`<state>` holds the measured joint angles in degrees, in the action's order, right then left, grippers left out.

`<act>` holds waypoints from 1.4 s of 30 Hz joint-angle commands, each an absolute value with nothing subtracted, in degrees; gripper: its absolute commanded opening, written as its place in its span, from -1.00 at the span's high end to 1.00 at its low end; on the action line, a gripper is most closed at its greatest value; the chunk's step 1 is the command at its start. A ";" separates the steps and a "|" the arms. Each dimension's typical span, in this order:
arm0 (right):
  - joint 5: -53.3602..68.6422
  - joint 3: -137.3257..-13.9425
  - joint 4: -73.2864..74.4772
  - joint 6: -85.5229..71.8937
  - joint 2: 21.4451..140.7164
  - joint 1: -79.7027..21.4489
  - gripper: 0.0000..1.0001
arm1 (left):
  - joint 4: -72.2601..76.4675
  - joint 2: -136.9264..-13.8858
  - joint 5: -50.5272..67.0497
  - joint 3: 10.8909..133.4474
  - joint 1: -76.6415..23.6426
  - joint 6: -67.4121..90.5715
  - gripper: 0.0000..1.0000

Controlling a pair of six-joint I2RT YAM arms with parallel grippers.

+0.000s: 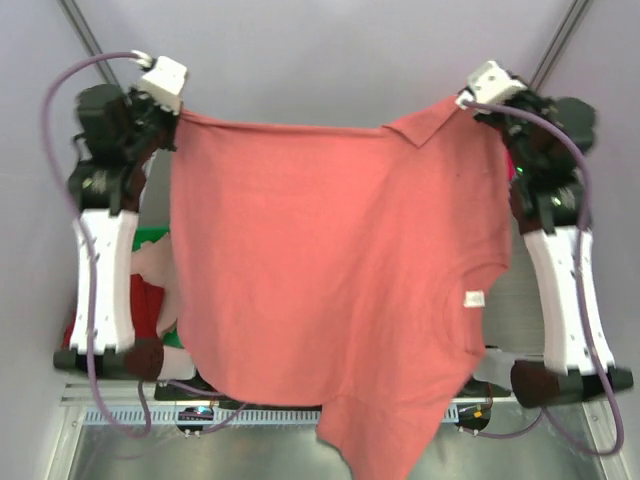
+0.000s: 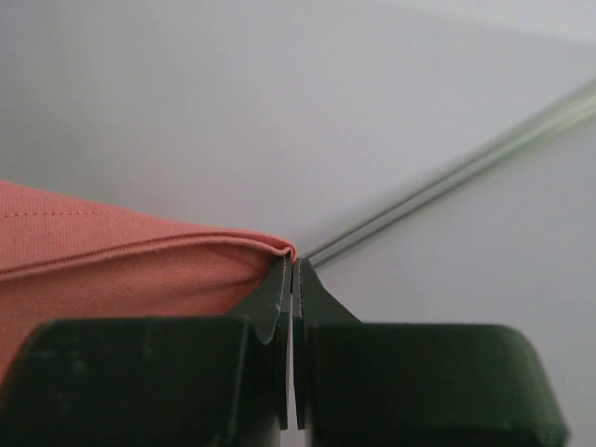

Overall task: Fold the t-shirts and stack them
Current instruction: Flatten the tshirt out, then fold the tshirt

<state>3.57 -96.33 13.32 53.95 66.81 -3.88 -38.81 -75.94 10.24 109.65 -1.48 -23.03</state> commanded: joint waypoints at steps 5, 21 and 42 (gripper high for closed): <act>4.83 -88.16 1.16 57.82 82.16 -3.52 0.97 | -34.90 -94.36 12.22 103.71 -1.76 -26.01 0.99; -5.27 -120.74 1.23 61.35 137.97 -3.17 0.97 | -27.44 -138.93 1.67 125.14 -5.80 -22.86 1.00; -8.17 -125.69 -1.23 55.55 136.15 -3.78 0.97 | -20.04 -142.39 -0.18 136.23 -4.31 -21.36 1.00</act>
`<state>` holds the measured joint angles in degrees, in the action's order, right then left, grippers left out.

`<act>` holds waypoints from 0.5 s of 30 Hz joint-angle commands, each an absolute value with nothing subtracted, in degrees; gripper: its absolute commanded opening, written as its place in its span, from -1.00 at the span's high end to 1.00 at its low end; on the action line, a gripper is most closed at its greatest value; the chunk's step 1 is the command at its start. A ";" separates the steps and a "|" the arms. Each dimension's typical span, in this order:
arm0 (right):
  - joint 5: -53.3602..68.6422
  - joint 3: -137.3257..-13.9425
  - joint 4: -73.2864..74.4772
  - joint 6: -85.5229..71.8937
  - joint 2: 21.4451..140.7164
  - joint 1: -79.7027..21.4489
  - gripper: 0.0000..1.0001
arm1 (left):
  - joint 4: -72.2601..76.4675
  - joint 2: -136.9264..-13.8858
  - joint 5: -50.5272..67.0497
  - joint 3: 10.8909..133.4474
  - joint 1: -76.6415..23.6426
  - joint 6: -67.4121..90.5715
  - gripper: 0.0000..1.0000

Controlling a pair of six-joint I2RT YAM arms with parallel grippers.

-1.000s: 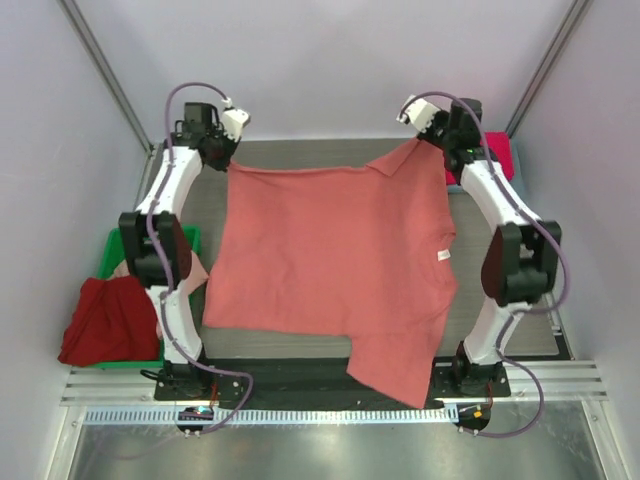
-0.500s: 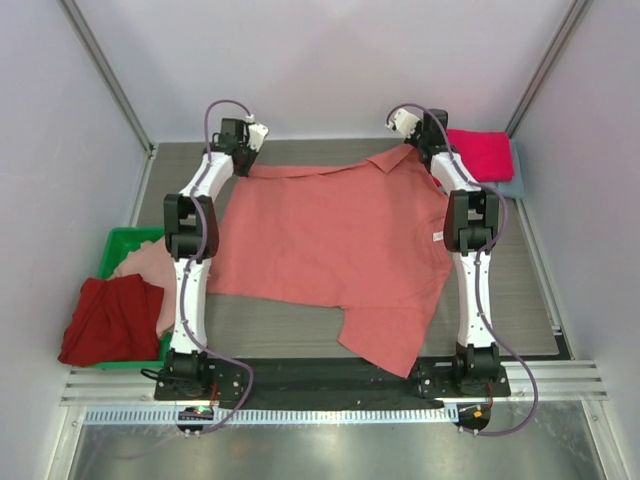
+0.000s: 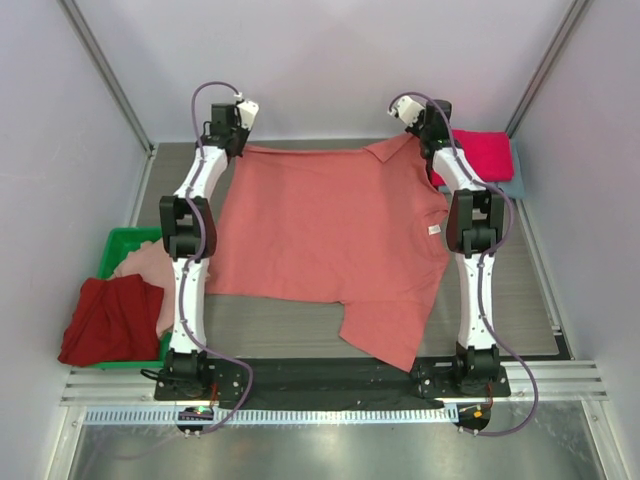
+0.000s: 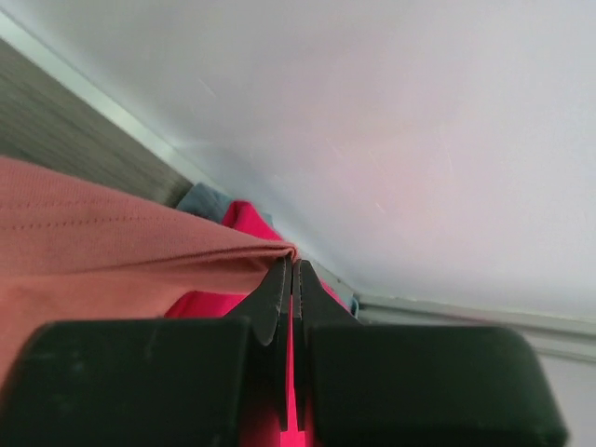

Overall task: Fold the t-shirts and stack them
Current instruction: Fold the tshirt

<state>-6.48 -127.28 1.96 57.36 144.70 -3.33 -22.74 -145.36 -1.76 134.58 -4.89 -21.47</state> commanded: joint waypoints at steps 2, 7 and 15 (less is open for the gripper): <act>-8.00 -122.44 -1.14 54.76 132.11 -3.87 0.98 | -20.13 -141.60 2.11 135.97 -4.57 -21.09 1.00; -6.77 -114.46 2.10 54.93 125.08 -4.74 0.98 | -20.48 -137.47 5.53 132.28 -4.75 -22.76 0.99; -7.29 -106.17 6.67 53.97 116.73 -5.45 0.98 | -24.96 -133.51 6.68 130.17 -4.83 -27.15 1.00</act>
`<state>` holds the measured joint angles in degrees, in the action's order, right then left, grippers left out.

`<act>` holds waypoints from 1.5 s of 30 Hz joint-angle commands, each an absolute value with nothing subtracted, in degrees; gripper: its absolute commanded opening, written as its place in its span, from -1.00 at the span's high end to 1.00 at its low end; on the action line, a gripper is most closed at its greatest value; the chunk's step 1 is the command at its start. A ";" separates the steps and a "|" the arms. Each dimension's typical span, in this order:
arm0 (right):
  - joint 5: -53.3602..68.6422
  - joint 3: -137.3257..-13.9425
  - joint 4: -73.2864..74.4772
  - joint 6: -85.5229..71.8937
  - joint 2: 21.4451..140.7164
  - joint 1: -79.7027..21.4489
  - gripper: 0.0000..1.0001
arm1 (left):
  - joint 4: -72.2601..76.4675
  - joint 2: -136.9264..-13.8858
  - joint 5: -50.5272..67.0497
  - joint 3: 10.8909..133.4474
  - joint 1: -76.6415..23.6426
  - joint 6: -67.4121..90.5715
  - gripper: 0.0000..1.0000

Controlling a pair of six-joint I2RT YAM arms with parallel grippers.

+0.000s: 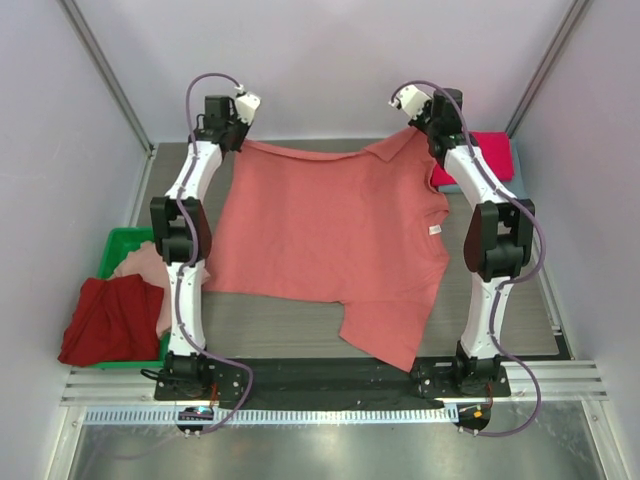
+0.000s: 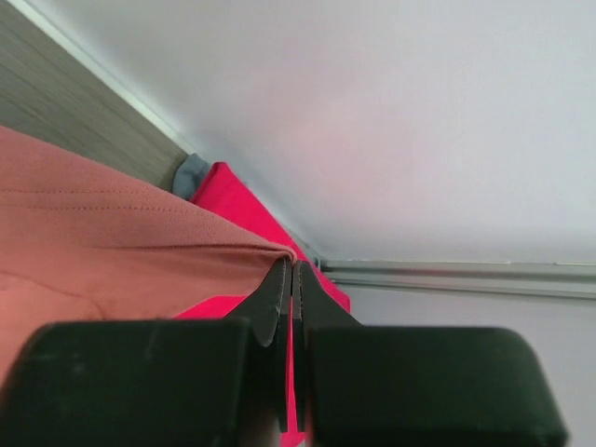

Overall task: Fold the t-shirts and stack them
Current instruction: Fold the tshirt

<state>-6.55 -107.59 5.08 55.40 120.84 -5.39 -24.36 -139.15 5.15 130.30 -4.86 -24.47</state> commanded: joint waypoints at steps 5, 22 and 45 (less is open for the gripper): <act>-7.56 -102.57 9.49 52.91 113.21 -5.71 0.98 | -27.68 -131.31 7.65 128.76 -4.57 -29.62 1.00; -8.70 -87.12 18.54 47.73 94.67 -9.14 0.97 | -32.87 -122.70 7.12 116.90 -4.13 -33.05 0.99; -9.40 -74.54 25.66 45.26 79.29 -13.36 0.98 | -46.05 -118.74 9.67 116.89 -2.64 -33.75 1.00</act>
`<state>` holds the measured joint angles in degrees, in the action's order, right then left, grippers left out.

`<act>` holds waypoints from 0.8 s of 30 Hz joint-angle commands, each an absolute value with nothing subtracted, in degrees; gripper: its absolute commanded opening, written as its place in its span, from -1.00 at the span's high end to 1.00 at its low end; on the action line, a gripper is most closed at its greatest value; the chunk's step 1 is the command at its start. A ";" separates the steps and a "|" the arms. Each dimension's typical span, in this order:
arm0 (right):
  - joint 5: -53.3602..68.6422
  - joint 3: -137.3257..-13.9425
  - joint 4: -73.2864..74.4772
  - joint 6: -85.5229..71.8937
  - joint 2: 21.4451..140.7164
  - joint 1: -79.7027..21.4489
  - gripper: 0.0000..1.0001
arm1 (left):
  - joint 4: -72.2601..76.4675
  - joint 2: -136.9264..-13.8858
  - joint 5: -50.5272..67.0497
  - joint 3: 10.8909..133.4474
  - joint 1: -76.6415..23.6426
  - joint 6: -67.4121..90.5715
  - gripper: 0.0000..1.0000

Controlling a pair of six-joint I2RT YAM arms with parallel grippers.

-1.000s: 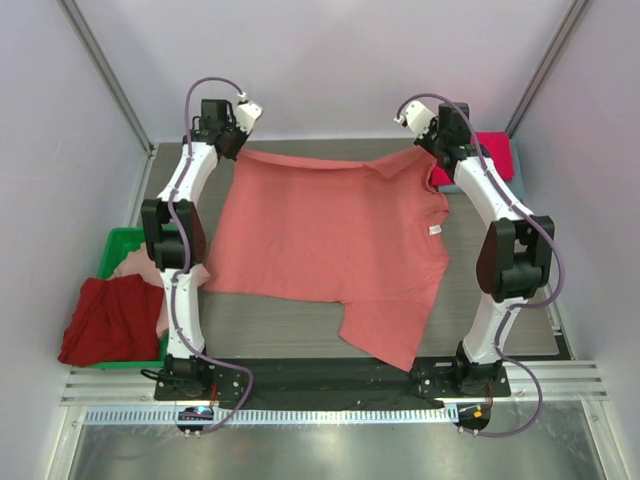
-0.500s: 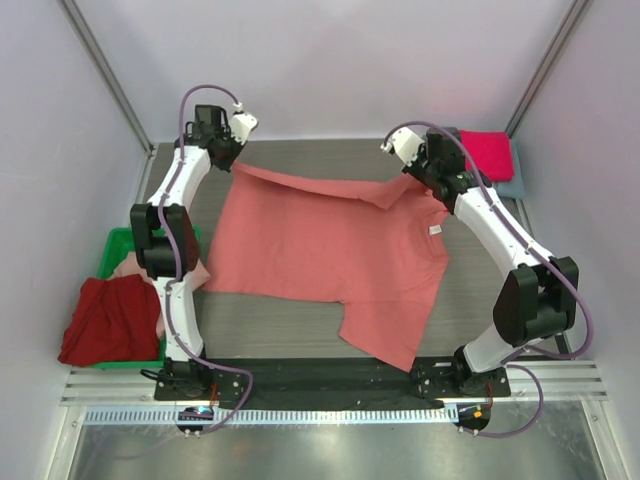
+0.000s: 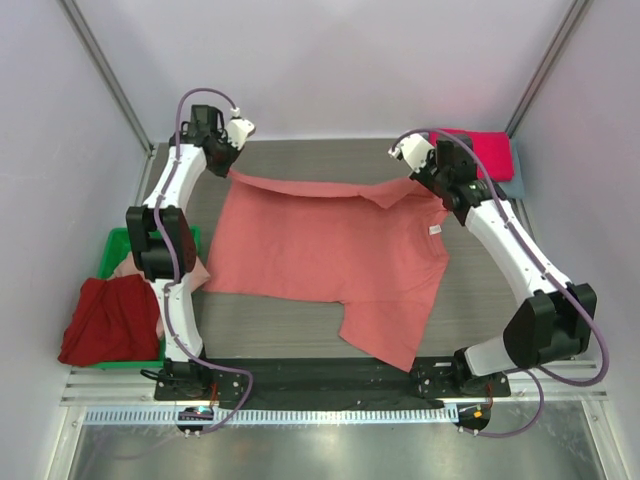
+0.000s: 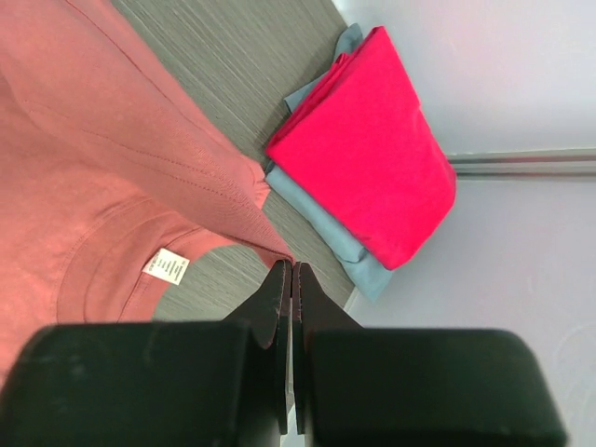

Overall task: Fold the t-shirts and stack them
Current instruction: Fold the tshirt

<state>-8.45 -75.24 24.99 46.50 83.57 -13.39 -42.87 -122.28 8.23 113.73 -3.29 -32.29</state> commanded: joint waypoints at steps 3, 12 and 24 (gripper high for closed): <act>-9.40 -73.22 25.93 44.56 77.87 -13.53 0.98 | -47.90 -118.48 10.28 117.33 -2.64 -34.10 0.99; -8.44 -70.31 27.16 43.86 75.59 -14.33 0.97 | -50.71 -118.48 9.76 116.98 -2.64 -34.19 0.99; -7.73 -68.64 26.37 44.38 76.29 -14.41 0.97 | -51.42 -119.53 9.58 117.86 -2.64 -33.49 0.97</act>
